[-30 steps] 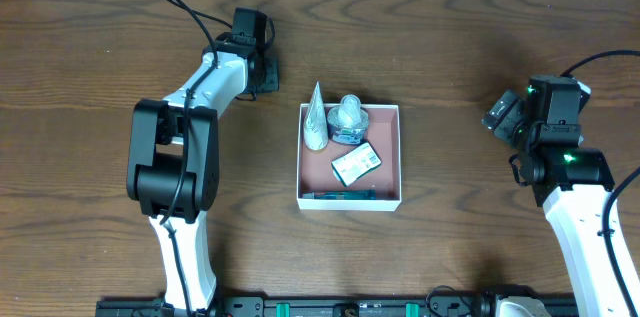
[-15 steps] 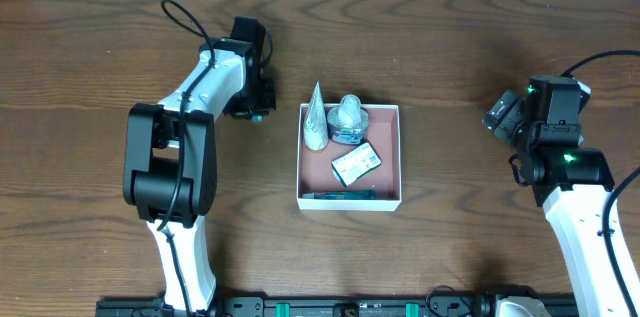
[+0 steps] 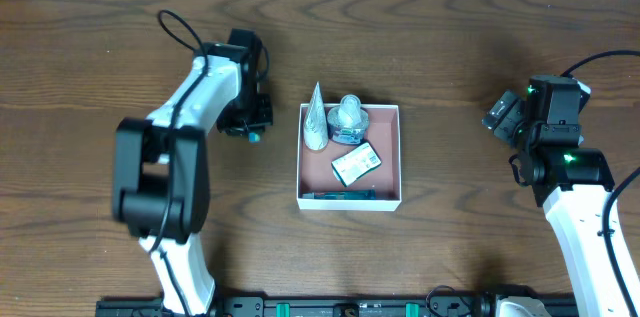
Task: Pack container
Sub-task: 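Carry the toothbrush into the box and release it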
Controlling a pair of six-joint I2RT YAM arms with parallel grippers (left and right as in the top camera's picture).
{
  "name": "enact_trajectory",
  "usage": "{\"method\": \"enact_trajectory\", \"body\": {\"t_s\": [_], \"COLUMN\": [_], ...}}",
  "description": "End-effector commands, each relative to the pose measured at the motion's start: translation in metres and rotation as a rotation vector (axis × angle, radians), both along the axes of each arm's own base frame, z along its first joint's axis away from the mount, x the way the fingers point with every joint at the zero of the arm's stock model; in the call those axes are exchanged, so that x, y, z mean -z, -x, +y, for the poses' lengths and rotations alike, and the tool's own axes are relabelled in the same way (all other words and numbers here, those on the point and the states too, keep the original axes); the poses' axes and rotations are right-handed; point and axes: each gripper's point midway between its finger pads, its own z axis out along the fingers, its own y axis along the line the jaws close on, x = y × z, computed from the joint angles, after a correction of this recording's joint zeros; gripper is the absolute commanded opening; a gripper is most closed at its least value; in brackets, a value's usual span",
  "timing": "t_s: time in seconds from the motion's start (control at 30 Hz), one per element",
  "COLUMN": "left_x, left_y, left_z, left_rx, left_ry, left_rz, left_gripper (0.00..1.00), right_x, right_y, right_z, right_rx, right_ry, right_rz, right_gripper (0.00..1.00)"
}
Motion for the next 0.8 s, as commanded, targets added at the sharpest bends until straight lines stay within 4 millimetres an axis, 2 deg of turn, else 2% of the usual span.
{"method": "enact_trajectory", "body": {"t_s": [0.0,0.13,0.27,0.4,0.6,0.67,0.77], "left_x": [-0.056,-0.091,-0.112,-0.119,-0.118,-0.118,-0.122], "left_y": [-0.008,-0.002,0.007,0.013,0.017,0.019,0.021], "left_z": [-0.002,-0.001,0.001,0.002,0.002,0.002,0.002], "left_rx": [-0.012,-0.012,-0.012,-0.012,-0.012,-0.010,0.011], "left_ry": [0.030,0.045,0.051,0.051,0.049,0.047,0.046], "left_rz": [-0.148,-0.224,-0.255,-0.258,-0.244,-0.237,-0.244], "left_gripper": [0.19,0.19,0.19,0.19,0.19,0.13,0.12], "right_x": [-0.004,-0.004,-0.004,-0.004,-0.004,-0.004,-0.004], "right_y": [-0.001,-0.001,-0.001,-0.001,-0.001,-0.001,-0.001], "right_z": [-0.006,-0.006,-0.006,-0.006,-0.006,-0.006,-0.006], "right_rx": [0.021,0.021,0.021,0.021,0.021,0.021,0.021], "right_ry": [0.014,0.014,0.014,0.014,0.014,0.014,0.014], "right_rz": [-0.008,-0.008,-0.008,-0.008,-0.008,-0.008,-0.008], "right_gripper": [0.99,0.99,0.99,0.99,0.99,0.99,0.99]}}
